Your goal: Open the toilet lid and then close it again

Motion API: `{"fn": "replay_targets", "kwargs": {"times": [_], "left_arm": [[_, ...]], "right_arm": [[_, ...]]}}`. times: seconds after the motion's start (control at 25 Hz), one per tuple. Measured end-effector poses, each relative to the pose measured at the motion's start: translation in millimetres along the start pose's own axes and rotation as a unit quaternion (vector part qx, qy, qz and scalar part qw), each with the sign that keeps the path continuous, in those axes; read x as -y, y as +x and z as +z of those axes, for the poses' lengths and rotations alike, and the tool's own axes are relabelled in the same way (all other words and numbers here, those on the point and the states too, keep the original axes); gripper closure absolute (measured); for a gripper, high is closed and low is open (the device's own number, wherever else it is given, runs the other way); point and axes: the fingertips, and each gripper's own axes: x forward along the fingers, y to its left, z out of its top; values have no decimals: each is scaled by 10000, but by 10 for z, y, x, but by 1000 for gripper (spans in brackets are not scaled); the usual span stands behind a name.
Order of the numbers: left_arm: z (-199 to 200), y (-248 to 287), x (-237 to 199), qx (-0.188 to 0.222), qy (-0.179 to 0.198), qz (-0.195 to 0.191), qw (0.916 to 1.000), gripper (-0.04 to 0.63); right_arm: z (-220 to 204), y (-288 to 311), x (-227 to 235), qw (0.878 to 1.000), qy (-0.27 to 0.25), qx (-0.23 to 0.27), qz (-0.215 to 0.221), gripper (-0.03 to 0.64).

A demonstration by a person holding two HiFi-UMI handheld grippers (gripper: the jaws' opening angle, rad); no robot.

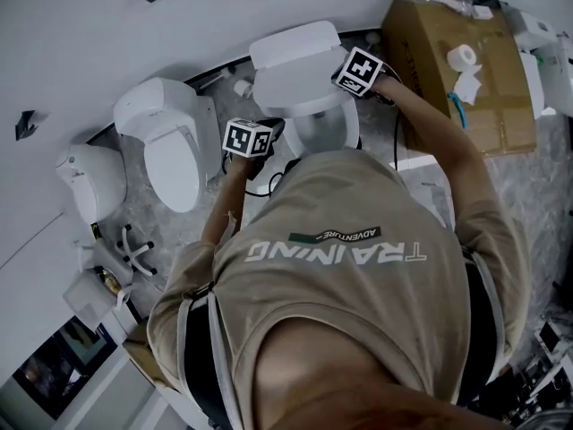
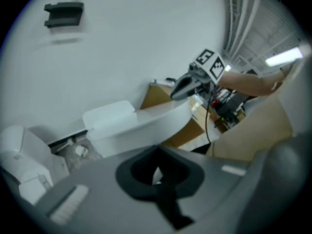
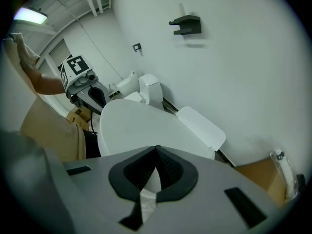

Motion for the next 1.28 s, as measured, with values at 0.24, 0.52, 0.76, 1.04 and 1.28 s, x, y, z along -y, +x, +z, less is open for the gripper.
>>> {"fn": "replay_targets", "kwargs": {"times": [0.24, 0.52, 0.76, 1.04, 1.28], "left_arm": [[-317, 134, 149, -372, -162, -319, 9987, 592], [-732, 356, 268, -929, -178, -572, 9939, 592], [-814, 359, 271, -1116, -61, -519, 9924, 592], [-922, 386, 239, -1190, -59, -373, 9922, 592], [-1009, 724, 208, -1448, -205, -256, 9889, 592]], "right_arm": [[-284, 204, -219, 9996, 75, -249, 103, 607], [-683, 474, -479, 9972, 142, -660, 333, 607], [-934, 672, -646, 9931, 333, -990, 534, 607], [-1185, 882, -805, 9895, 248, -1299, 588, 607], [-1379, 1071, -880, 9882, 351, -1368, 586, 607]]}}
